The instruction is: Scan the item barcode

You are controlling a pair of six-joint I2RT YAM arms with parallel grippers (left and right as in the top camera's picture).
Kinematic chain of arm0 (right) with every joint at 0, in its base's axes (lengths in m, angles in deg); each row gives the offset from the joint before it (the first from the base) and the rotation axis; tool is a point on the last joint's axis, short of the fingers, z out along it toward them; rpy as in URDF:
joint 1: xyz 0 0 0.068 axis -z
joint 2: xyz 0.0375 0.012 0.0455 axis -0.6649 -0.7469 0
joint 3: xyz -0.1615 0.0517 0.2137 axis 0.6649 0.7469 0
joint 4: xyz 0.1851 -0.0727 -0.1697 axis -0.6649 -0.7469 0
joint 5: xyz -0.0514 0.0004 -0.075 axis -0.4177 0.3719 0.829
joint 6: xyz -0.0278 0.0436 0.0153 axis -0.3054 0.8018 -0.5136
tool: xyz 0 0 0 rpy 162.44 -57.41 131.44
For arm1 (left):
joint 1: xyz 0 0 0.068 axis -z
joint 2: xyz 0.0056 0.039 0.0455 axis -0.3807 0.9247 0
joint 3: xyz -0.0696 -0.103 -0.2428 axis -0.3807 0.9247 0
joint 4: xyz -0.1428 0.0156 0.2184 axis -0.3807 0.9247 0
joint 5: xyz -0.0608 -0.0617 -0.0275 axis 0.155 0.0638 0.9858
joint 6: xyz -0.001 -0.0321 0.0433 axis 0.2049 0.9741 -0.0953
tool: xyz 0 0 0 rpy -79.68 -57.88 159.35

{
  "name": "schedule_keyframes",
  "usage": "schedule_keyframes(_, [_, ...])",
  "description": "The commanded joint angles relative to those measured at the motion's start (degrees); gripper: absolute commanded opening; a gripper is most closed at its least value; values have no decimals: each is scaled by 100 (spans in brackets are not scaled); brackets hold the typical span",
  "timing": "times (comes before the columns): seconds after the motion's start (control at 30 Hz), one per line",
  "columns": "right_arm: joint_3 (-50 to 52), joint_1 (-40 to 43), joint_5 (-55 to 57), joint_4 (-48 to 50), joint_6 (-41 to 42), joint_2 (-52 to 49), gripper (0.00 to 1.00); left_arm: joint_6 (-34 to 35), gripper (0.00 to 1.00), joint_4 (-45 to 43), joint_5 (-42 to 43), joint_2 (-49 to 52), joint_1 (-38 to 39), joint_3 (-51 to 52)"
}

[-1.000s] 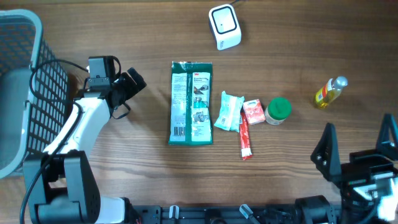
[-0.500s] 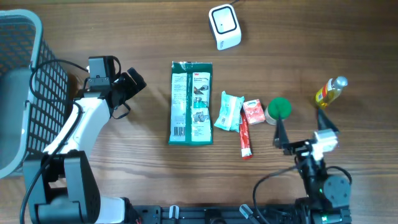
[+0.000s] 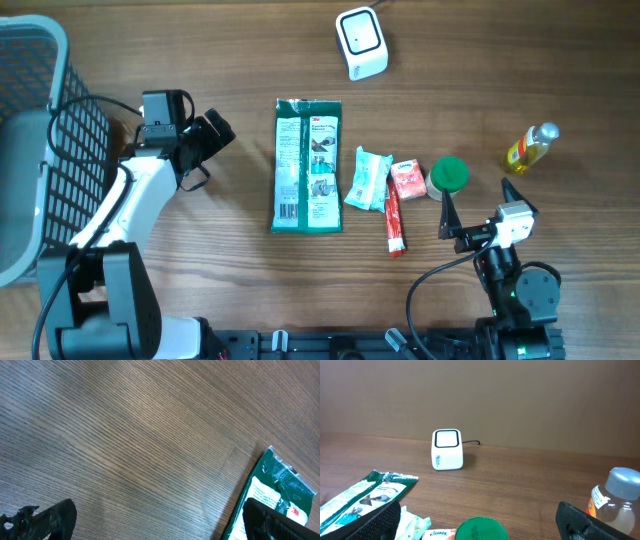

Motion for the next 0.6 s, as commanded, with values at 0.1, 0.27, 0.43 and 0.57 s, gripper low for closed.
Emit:
schedule_keyframes(0.1, [7,24,-94,31,-15,52,100,15,100,-15,-37,-61,-35,-63])
schedule_keyframes(0.27, [7,24,-94,31,-15,48,100,15,100,9,-37,-286,-37,-61])
schedule_keyframes(0.43, [7,24,-94,31,-15,46,100,15,100,509,-37,-2614,-9,-4])
schedule_keyframes(0.57, [7,24,-94,31,-15,46,100,15,100,525,-37,-4837,-9,-4])
